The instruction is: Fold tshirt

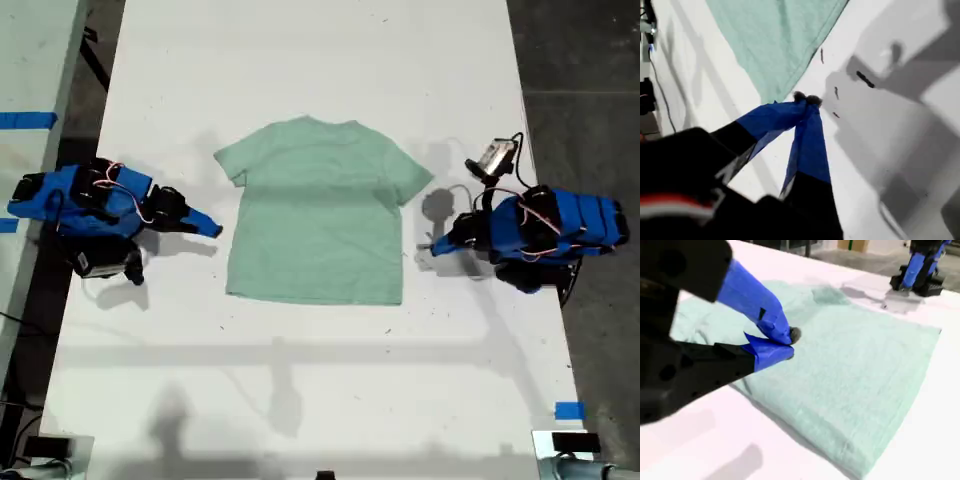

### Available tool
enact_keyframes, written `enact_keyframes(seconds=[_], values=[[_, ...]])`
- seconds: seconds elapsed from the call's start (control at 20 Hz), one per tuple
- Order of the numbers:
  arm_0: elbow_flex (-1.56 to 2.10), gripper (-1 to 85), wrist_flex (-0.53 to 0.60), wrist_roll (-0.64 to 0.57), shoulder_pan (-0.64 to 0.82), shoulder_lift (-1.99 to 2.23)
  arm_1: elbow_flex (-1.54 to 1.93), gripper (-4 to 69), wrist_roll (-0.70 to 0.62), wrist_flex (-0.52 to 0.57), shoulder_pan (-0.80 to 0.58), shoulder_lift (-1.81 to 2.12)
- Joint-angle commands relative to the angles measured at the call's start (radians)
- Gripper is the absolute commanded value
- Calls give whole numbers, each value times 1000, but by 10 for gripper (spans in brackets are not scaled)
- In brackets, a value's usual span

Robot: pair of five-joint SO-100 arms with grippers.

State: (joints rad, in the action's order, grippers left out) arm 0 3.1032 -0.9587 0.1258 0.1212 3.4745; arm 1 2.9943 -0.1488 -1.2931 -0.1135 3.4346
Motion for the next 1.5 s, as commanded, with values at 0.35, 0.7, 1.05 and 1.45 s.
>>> enact_keyframes(seconds=[0.35, 0.7, 1.05, 1.45], values=[[-833, 1, -255, -514, 472, -939, -787, -6, -549, -156, -476, -764], [-1104, 1, -397, -765, 726, -1204, -1144, -6, -830, -201, -713, -1160], [-1284, 1, -491, -920, 818, -1451, -1430, 35, -948, -281, -790, -1414], [-1253, 10, -462, -905, 765, -1485, -1120, 326, -1072, 26, -870, -1494]])
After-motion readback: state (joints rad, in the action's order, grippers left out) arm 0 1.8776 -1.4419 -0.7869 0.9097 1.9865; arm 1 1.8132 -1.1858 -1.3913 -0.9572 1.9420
